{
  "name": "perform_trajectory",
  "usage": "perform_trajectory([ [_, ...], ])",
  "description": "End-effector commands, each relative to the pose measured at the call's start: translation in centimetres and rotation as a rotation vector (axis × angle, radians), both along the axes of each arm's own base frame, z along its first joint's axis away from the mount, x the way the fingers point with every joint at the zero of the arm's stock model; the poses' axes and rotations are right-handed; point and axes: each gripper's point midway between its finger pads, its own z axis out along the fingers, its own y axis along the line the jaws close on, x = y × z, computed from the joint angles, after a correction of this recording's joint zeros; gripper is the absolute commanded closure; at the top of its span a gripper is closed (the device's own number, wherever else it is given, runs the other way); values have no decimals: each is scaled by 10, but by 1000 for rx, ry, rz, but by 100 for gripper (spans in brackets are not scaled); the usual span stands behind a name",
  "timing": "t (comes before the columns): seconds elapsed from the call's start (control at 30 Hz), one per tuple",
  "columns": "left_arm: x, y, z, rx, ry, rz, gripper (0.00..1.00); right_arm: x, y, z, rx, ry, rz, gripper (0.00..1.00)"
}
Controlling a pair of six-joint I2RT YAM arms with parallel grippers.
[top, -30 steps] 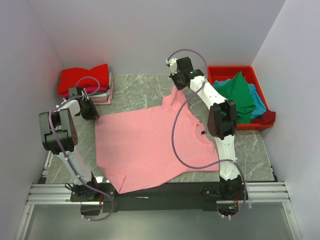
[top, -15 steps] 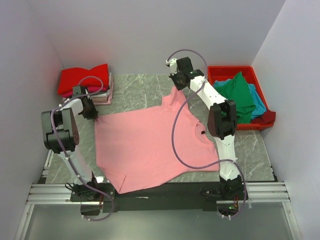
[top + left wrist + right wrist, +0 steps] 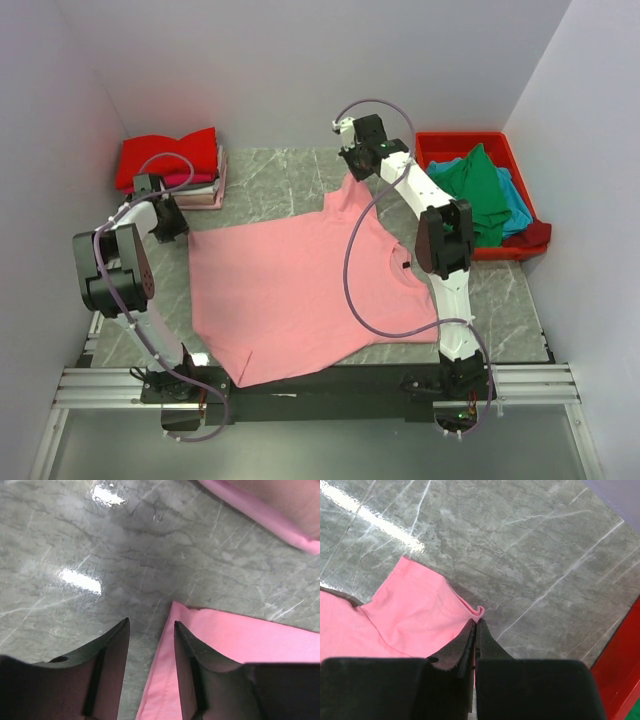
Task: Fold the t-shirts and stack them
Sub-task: Flatten the tshirt out
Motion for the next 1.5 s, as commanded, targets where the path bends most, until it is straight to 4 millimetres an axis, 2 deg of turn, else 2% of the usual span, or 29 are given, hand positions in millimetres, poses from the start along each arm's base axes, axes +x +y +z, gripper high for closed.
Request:
perform_trajectory([
  [0.0,1,-6,-6,-37,11,-19,54,-1,-6,26,27,-39,-16,100],
  [0.33,0,-20,-25,-84,73,-69,54,-2,-7,24,24,-36,-17,100],
  [0.47,-7,-14,-33,-14,128,-54,54,-1,-7,25,28,-37,-18,100],
  [0.5,-7,-19,-35,-11,140,-69,54,-2,-5,25,29,-35,-14,100],
  [0.53,-13,-11,-37,46,171,-51,54,-2,-7,25,28,-35,-17,100],
  [0.7,-21,-16,-47,132,240,-75,56,-2,-5,28,38,-39,-16,100],
  [0.97,-28,-24,-62,148,304,-100,67,-4,-5,31,42,-42,-12,100],
  [1.17,-33,-27,-72,149,338,-117,83,-4,-3,33,50,-42,-10,100],
  [1.27,-31,-28,-67,146,319,-118,91,-5,-5,34,47,-43,-10,100],
  [1.3,-29,-29,-65,146,309,-119,99,-5,-6,35,48,-45,-12,100],
  [1.47,-18,-32,-45,137,220,-117,100,-7,-9,45,51,-58,-11,100],
])
